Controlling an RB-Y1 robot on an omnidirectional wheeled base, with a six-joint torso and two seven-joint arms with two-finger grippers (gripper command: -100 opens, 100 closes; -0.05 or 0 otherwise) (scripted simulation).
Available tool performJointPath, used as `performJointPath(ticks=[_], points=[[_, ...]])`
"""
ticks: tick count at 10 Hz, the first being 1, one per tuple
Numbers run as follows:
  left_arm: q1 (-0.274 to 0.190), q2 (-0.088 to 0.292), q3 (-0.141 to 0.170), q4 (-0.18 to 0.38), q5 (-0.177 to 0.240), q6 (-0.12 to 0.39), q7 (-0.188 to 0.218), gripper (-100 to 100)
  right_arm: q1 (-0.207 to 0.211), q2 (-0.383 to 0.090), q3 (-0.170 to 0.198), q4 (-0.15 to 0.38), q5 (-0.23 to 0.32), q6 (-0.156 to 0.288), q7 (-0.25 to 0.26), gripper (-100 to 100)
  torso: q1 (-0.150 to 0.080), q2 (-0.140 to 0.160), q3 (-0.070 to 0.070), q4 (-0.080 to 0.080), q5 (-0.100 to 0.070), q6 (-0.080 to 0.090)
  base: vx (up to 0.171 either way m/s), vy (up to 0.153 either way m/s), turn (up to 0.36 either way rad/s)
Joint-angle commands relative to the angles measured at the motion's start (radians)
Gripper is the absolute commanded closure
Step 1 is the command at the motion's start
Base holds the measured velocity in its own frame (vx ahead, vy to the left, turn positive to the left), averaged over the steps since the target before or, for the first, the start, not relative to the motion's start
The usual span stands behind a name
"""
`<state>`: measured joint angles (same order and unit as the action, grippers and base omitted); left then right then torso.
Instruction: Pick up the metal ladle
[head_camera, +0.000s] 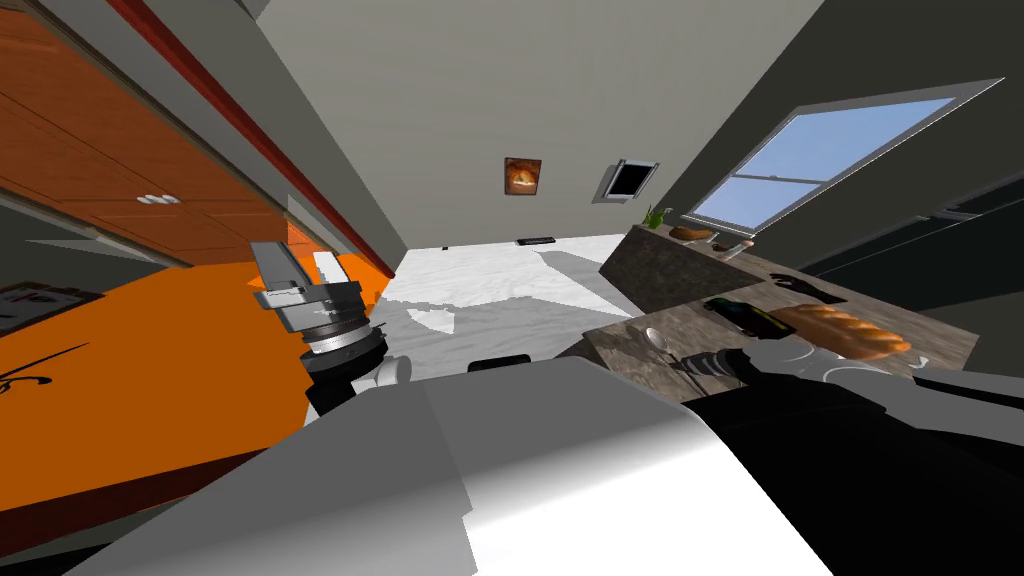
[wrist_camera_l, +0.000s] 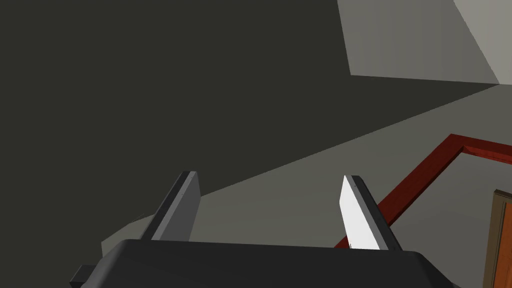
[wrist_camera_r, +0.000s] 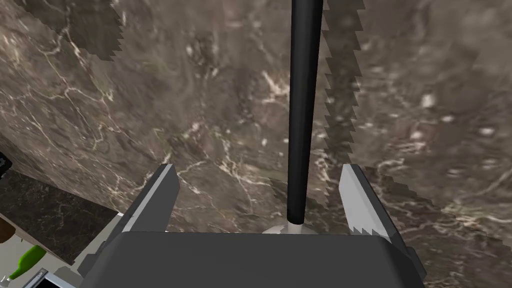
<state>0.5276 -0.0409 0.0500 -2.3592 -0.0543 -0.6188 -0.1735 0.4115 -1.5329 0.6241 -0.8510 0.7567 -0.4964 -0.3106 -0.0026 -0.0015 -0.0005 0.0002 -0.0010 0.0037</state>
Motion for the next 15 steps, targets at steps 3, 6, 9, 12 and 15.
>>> performJointPath(ticks=[3, 6, 9, 12, 15], points=[[0.000, 0.000, 0.000, 0.000, 0.000, 0.000, 0.000, 0, 0.002, 0.006, 0.004, 0.009, 0.004, 0.004, -0.045, -100, 0.002, -0.002, -0.001, 0.000, 0.000, -0.001, 0.024, 0.035, 0.098], [0.000, 0.000, 0.000, 0.000, 0.000, 0.000, 0.000, 0, 0.002, 0.006, 0.004, 0.009, 0.004, 0.004, -0.045, -100, 0.001, -0.001, -0.001, 0.000, 0.000, 0.000, 0.017, 0.023, 0.066], [0.000, 0.000, 0.000, 0.000, 0.000, 0.000, 0.000, 0, 0.002, 0.006, 0.004, 0.009, 0.004, 0.004, -0.045, -100, -0.003, 0.002, 0.001, 0.000, 0.000, 0.001, -0.011, -0.015, -0.042], [0.000, 0.000, 0.000, 0.000, 0.000, 0.000, 0.000, 0, 0.015, 0.045, 0.001, 0.029, 0.000, 0.026, -0.025, -100, -0.007, -0.001, -0.001, 0.000, -0.004, -0.001, 0.014, -0.031, 0.070], [0.000, 0.000, 0.000, 0.000, 0.000, 0.000, 0.000, 0, 0.017, 0.046, 0.001, 0.026, -0.001, 0.030, -0.024, 100, -0.008, -0.001, -0.001, 0.000, -0.005, -0.001, 0.000, 0.000, 0.000]])
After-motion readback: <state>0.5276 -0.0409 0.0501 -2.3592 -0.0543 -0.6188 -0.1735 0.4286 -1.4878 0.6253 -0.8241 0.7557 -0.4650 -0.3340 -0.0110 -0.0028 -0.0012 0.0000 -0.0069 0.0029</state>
